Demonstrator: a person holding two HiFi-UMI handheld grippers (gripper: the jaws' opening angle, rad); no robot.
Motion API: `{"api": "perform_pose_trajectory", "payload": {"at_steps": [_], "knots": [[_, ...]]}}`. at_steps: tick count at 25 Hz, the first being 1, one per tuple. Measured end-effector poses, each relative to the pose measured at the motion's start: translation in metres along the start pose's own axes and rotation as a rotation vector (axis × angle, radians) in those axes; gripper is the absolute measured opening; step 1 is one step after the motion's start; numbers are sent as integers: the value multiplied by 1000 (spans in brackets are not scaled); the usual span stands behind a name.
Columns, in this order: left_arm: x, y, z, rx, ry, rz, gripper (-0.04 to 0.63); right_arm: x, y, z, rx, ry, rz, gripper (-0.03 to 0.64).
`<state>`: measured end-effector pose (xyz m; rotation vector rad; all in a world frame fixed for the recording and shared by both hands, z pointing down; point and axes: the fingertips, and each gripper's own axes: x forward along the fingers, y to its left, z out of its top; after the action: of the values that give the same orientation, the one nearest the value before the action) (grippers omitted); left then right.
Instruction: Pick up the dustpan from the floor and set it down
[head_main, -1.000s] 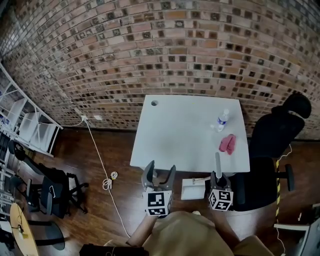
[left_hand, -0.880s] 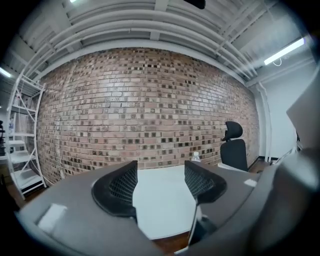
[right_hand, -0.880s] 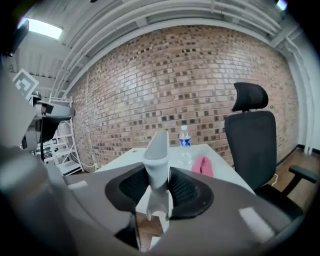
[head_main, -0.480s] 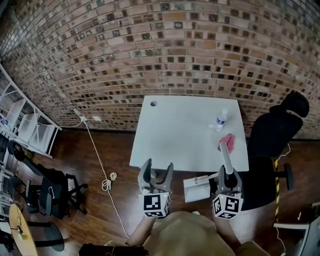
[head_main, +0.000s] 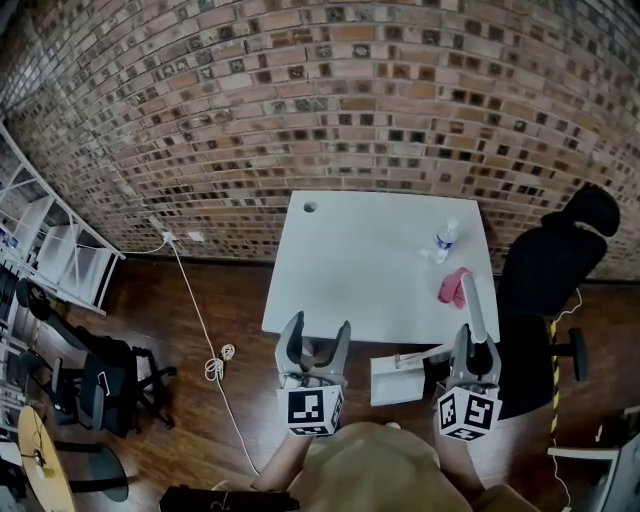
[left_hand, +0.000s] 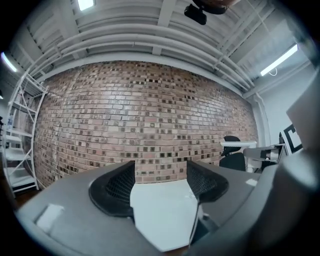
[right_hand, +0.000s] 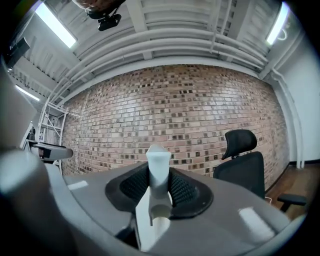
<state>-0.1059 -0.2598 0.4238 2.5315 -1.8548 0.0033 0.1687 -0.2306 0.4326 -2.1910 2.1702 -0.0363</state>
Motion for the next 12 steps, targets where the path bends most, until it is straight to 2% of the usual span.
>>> {"api": "perform_pose_trajectory", "payload": {"at_steps": [12], "knots": [[-2, 1, 8, 3, 8, 8, 305, -3, 7, 22, 0, -28, 12, 115]]}}
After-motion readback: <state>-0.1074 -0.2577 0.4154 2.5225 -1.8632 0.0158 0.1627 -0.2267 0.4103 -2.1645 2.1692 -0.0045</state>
